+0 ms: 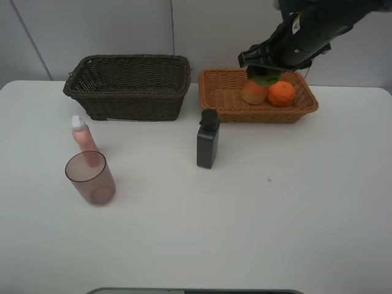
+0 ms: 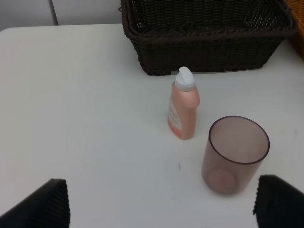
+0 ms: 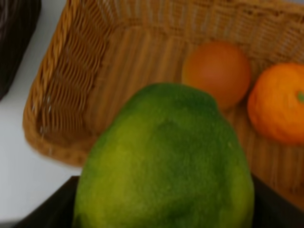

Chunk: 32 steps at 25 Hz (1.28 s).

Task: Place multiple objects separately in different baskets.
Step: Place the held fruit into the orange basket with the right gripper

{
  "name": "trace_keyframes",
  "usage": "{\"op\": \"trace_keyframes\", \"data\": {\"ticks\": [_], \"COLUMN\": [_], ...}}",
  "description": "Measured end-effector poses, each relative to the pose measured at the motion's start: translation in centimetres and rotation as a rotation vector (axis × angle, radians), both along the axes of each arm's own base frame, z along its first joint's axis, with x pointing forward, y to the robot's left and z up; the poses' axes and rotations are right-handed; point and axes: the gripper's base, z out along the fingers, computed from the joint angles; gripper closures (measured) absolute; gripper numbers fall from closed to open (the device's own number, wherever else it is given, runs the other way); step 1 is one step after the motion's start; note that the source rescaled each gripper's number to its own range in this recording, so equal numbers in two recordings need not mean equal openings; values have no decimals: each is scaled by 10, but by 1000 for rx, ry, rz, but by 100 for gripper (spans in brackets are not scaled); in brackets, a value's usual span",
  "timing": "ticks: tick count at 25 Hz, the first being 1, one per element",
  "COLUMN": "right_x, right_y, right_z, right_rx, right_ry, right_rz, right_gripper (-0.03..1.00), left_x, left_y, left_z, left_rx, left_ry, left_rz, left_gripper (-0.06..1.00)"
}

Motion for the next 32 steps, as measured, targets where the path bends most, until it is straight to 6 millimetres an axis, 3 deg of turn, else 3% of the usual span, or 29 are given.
{"op": "trace_keyframes", "data": {"ticks": [6, 12, 22, 28, 30, 32], "right_x": [47, 74, 83, 83, 83, 82], "right_y": [20, 33, 37, 37, 37, 37], "right_z": [-21, -52, -91, -94, -94, -93], "right_rx": [46, 63, 51, 49, 47, 45], "right_ry": [-73, -85, -38, -33, -29, -26], "right_rz": [27, 47, 56, 56, 54, 53], "right_gripper": [54, 54, 54, 54, 47, 31], "left_x": [0, 0, 0, 0, 0, 0], "left_y": [0, 0, 0, 0, 0, 0], "left_z": [0, 0, 0, 0, 0, 0], "left_rx": [0, 0, 0, 0, 0, 0], "left_ry": [0, 0, 0, 0, 0, 0], "left_rz": [0, 0, 0, 0, 0, 0], "left_gripper": [-5, -5, -5, -5, -5, -5]}}
